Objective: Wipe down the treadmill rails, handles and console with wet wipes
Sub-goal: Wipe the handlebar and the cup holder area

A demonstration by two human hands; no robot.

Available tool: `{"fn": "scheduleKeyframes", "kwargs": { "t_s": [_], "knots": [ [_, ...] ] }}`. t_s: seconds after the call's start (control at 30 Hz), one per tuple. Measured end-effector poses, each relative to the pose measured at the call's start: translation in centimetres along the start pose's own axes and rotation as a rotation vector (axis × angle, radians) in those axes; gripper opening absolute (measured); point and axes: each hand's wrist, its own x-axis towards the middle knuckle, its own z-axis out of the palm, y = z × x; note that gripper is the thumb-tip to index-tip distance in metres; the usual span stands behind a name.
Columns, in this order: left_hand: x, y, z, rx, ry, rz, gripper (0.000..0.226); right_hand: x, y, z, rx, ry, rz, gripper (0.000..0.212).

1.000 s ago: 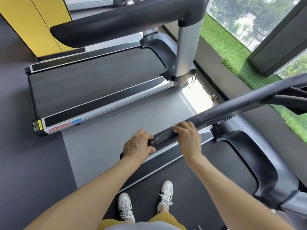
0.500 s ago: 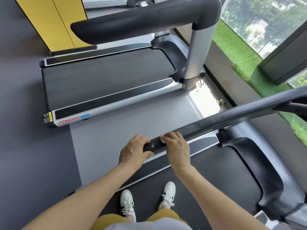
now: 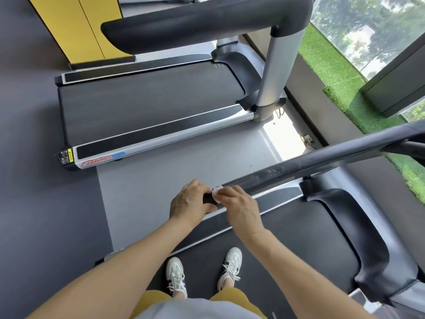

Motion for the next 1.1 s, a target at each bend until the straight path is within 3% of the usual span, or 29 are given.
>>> {"fn": "scheduleKeyframes", "kwargs": {
  "t_s": [0.07, 0.13, 0.23, 0.3, 0.4, 0.5, 0.6, 0.73, 0.83, 0.93, 1.0, 1.1],
  "knots": [
    [0.0, 0.0, 0.1, 0.008, 0.010, 0.002, 0.040, 0.3, 2.9, -1.0, -0.052, 0.006, -0.056, 0.033],
    [0.0, -0.2, 0.2, 0.001, 0.019, 0.001, 0.044, 0.3, 4.7, -1.8, -0.105, 0.053, 0.084, 0.026],
    [-0.1, -0.2, 0.3, -0.018, 0.024, -0.004, 0.041, -0.1, 1.7, -0.2, -0.076, 0.115, 0.248, 0.021],
    [-0.2, -0.1, 0.3, -0.026, 0.022, 0.017, 0.035, -0.3, -1.0, 0.7, 0.000, 0.064, 0.141, 0.023],
    [-0.8, -0.8, 0.0, -0.014, 0.003, 0.037, 0.038, 0.1, 0.9, -0.7, 0.002, 0.007, -0.035, 0.033],
    [-1.9, -2.9, -0.1, -0.082, 0.029, 0.001, 0.045, 0.2, 4.7, -2.4, -0.053, 0.048, 0.182, 0.033],
    [-2.5, -3.6, -0.1, -0.181, 0.060, -0.021, 0.044, 0.0, 3.1, -1.0, -0.035, 0.118, 0.373, 0.037],
    [-2.2, -3.2, -0.2, -0.182, 0.061, -0.013, 0.039, -0.1, -3.2, 1.5, 0.066, 0.001, 0.135, 0.025],
    [-2.2, -3.3, -0.3, -0.164, 0.060, -0.010, 0.040, 0.2, -1.6, 0.4, 0.041, -0.058, -0.042, 0.033],
    [-2.1, -3.4, -0.1, -0.163, 0.061, -0.012, 0.045, 0.6, 2.4, -1.0, -0.037, 0.045, 0.079, 0.035],
    [-2.1, -3.4, -0.1, -0.163, 0.058, -0.012, 0.045, 0.5, 1.4, -0.4, -0.054, 0.084, 0.200, 0.029],
    [-2.2, -3.4, -0.1, -0.170, 0.061, 0.008, 0.036, -0.2, -3.4, 1.5, 0.019, 0.020, 0.098, 0.033]
  ]
}}
